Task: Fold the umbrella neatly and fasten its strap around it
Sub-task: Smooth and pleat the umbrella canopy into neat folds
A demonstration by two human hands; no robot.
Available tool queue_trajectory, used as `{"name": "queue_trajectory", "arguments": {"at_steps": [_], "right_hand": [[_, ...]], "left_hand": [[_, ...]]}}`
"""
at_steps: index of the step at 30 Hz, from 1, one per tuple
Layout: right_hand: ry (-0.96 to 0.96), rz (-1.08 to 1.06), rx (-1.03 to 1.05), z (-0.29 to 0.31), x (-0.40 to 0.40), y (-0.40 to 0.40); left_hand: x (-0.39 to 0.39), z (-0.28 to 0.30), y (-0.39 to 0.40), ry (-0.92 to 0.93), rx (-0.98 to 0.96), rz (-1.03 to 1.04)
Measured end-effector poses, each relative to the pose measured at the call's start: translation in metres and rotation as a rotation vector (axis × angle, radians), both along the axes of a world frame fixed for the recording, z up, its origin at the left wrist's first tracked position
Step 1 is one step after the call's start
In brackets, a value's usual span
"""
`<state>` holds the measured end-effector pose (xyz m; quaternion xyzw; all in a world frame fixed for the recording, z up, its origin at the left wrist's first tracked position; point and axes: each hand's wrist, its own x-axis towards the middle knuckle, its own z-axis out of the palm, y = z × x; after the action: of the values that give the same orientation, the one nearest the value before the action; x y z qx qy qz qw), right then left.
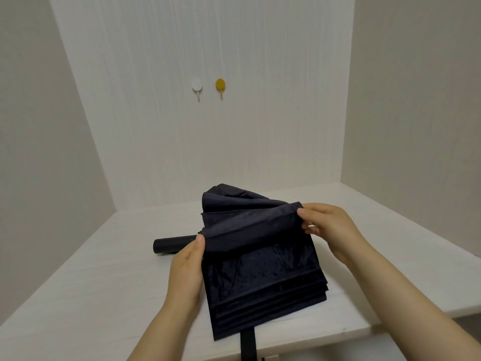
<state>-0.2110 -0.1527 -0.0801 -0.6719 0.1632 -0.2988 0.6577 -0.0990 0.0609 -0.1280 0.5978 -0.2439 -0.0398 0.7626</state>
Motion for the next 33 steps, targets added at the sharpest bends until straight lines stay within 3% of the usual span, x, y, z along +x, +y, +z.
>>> {"name": "queue_trajectory", "arguments": {"at_steps": [12,20,26,33], "right_hand": [[0.071,-0.065,0.008,0.012,-0.005,0.001],[-0.034,-0.195,0.023,0.013,-0.010,0.004],[0.086,-0.165,-0.079,0.017,-0.007,0.007],[0.016,-0.214,-0.054,0.016,-0.003,0.011]], "left_hand": [[-0.004,0.004,0.001,0.009,0.018,0.017],[-0.005,0.004,0.000,0.030,0.009,0.010],[-0.005,0.004,0.000,0.019,0.011,0.003],[-0.006,0.003,0.000,0.021,0.006,-0.022]]}}
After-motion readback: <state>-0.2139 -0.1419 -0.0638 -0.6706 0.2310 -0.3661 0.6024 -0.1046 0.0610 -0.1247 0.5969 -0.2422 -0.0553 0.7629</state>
